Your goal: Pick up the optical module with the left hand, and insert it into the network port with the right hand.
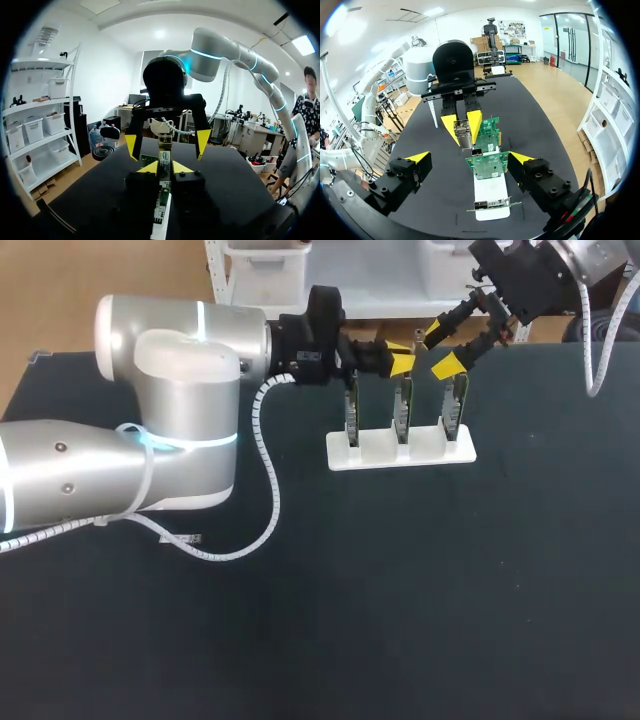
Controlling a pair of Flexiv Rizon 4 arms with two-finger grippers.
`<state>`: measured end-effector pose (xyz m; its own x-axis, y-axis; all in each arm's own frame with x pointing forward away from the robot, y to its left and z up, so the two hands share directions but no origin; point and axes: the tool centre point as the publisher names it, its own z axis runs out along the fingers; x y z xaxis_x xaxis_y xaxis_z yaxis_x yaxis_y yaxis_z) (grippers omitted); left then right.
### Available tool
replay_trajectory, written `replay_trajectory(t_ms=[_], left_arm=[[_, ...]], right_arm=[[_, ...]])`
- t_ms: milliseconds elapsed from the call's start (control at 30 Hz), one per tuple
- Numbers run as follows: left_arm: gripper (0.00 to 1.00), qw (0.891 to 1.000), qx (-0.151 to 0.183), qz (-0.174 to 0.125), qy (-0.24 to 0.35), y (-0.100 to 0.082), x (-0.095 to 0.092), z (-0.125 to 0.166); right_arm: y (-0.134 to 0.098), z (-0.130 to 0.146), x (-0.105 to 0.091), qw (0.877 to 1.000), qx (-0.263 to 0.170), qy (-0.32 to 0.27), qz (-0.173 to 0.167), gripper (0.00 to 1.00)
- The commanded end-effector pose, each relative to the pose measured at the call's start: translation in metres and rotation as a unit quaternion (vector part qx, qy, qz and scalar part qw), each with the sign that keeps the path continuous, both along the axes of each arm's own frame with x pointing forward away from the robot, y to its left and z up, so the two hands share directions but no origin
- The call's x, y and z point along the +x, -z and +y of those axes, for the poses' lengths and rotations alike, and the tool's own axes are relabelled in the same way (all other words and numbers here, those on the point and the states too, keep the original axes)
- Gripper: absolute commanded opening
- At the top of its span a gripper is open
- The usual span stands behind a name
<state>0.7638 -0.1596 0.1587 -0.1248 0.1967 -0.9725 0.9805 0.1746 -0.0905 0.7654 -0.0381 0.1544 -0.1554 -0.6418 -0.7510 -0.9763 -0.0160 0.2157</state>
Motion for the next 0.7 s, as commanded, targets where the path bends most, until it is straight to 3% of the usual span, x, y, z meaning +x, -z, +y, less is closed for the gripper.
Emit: replay_trajectory(t_ms=[33,700], left_arm=[[0.00,1.000,0.001,0.001,0.002,0.000,0.002,-0.001],[0.00,1.000,0.001,0.001,0.002,0.000,0.002,-0.001]], right_arm=[[0.000,0.000,-0.003,1.000,0.000,0.003,-0.003,1.00],[-0.015,0.004,-0.006,0.999,-0.035,-0.012,-0.029,1.00]])
